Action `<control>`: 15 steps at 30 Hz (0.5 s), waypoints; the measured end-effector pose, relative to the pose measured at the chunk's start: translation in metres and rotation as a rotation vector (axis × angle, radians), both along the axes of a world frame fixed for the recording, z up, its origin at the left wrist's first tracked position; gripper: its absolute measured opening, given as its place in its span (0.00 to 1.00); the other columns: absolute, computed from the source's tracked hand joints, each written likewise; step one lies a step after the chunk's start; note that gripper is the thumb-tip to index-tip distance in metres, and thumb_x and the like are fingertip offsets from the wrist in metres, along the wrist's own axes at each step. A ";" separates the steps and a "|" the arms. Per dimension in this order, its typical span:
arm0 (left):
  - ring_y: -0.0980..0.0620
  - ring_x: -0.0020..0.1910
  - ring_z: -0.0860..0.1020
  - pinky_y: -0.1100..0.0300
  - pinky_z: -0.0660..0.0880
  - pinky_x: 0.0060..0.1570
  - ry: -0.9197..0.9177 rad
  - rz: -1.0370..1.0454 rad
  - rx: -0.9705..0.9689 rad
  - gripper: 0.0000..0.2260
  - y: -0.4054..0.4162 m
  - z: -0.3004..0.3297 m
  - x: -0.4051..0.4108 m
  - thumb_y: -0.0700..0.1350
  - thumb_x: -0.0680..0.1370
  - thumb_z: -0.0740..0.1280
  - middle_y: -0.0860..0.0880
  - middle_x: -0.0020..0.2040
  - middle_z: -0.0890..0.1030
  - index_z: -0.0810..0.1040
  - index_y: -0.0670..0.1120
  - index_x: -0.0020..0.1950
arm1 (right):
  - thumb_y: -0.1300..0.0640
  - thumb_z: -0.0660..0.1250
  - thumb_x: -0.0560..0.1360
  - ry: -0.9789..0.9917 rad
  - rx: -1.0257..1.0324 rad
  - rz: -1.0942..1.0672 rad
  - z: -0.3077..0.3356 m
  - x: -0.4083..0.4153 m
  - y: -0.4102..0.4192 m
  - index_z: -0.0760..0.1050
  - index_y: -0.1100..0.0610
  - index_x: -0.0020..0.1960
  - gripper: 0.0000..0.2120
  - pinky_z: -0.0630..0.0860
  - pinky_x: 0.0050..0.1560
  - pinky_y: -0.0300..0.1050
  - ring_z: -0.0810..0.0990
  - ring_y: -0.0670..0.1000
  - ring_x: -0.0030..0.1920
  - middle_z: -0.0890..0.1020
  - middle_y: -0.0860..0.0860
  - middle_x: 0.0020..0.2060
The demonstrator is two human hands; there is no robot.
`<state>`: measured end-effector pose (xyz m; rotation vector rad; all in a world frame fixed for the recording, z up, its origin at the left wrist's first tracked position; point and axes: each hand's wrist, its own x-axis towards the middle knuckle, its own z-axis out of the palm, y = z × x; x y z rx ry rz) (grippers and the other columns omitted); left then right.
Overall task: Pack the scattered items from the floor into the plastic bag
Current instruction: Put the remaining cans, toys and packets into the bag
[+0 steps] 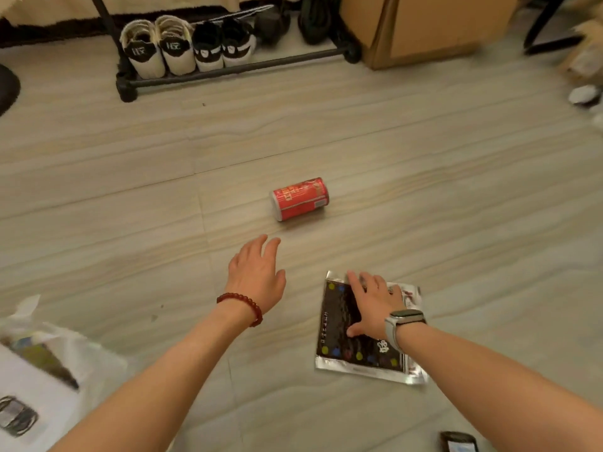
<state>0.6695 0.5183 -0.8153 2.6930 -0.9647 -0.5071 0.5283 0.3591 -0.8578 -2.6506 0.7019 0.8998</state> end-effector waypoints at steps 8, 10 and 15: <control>0.41 0.74 0.48 0.41 0.57 0.70 -0.040 -0.051 0.009 0.33 -0.090 -0.021 0.072 0.49 0.75 0.64 0.43 0.76 0.49 0.48 0.48 0.75 | 0.43 0.76 0.60 -0.063 -0.044 0.014 -0.013 0.011 -0.009 0.56 0.55 0.68 0.45 0.63 0.65 0.58 0.63 0.57 0.65 0.65 0.54 0.64; 0.41 0.74 0.50 0.41 0.59 0.69 0.006 -0.018 0.063 0.36 -0.110 -0.028 0.086 0.51 0.74 0.65 0.44 0.76 0.51 0.48 0.48 0.74 | 0.43 0.75 0.60 -0.061 -0.039 -0.005 -0.015 0.011 -0.009 0.57 0.55 0.67 0.44 0.62 0.65 0.59 0.64 0.57 0.64 0.66 0.54 0.63; 0.38 0.61 0.67 0.45 0.68 0.61 -0.047 0.085 0.139 0.33 -0.127 -0.046 0.086 0.53 0.69 0.71 0.39 0.64 0.64 0.61 0.41 0.67 | 0.42 0.75 0.61 -0.047 -0.042 -0.069 -0.017 0.010 -0.007 0.56 0.56 0.67 0.44 0.62 0.65 0.58 0.64 0.56 0.63 0.66 0.55 0.62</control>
